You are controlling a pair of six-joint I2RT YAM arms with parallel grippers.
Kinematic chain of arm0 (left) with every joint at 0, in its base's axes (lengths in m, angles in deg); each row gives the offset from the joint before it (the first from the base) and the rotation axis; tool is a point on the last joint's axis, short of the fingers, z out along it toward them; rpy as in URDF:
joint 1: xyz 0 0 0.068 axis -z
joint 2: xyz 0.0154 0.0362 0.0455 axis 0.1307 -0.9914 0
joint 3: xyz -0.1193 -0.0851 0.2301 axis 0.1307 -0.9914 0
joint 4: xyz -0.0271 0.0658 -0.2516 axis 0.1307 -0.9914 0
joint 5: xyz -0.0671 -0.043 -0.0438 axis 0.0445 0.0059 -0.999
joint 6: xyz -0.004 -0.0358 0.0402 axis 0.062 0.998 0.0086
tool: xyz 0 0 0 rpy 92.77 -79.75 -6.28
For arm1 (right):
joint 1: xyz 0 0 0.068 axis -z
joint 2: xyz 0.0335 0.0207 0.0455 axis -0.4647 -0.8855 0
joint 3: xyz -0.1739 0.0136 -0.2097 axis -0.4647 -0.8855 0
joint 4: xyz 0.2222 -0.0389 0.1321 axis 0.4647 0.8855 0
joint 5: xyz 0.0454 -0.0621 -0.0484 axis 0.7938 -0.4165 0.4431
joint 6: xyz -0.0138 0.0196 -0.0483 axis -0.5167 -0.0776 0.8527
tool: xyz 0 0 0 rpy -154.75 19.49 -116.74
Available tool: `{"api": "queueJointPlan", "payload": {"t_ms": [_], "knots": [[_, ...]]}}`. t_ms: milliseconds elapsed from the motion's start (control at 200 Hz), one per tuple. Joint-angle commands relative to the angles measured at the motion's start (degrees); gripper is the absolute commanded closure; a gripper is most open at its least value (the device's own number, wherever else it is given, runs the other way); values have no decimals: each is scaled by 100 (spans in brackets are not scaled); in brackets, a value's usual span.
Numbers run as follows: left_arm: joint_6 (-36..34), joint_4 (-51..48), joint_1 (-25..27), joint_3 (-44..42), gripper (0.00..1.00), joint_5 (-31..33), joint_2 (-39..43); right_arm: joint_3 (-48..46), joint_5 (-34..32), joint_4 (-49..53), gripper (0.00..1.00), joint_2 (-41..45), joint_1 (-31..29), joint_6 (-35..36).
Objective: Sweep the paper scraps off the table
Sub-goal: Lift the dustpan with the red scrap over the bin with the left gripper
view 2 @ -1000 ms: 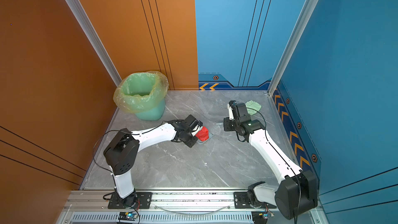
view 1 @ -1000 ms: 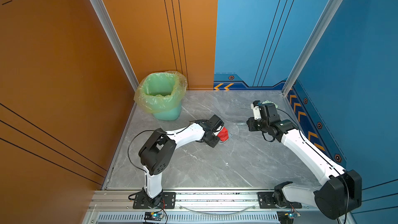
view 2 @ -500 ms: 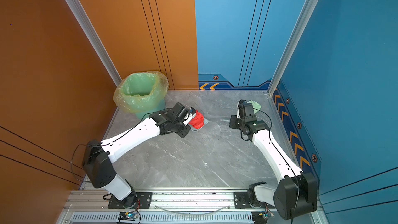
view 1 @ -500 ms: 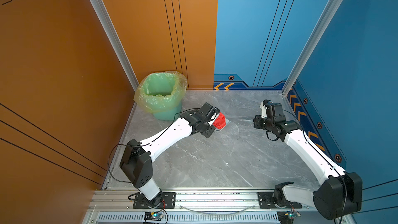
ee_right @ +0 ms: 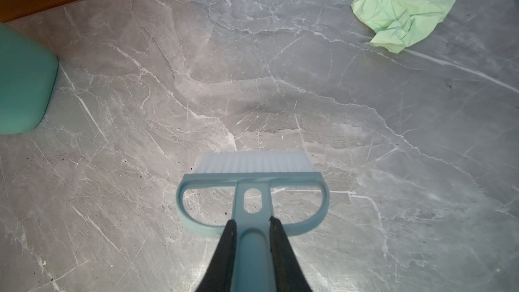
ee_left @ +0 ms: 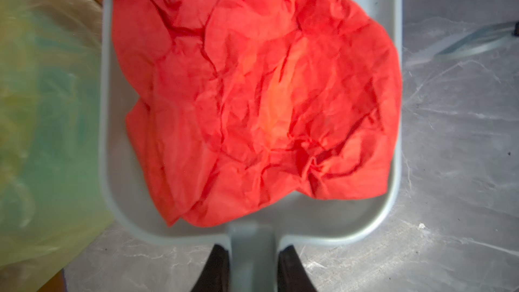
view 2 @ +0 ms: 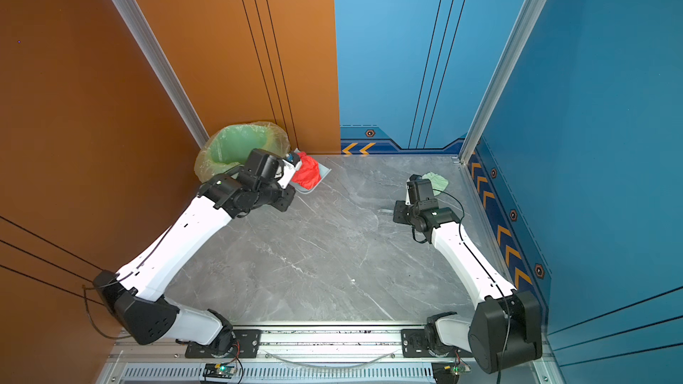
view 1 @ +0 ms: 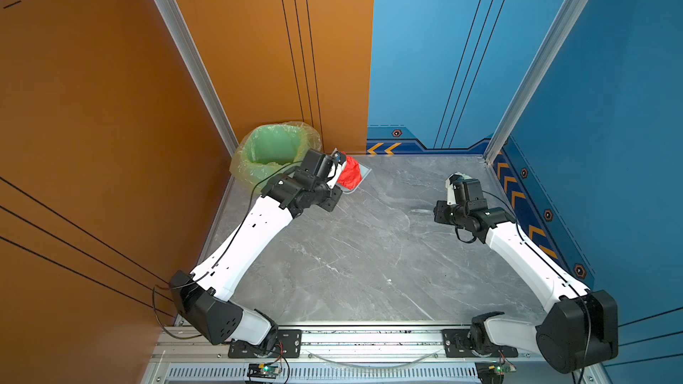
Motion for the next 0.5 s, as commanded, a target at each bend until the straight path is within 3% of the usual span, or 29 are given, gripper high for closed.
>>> {"api": "queueJointPlan", "payload": {"t_ms": [0,496], "knots": [[-283,-224,-303,316,89,179,157,-74,40,-168,100,-81,19,-139],[-1257,-136,-1817,1089,90,475,135,-36,99,-186,100,-135,-42,-240]]}}
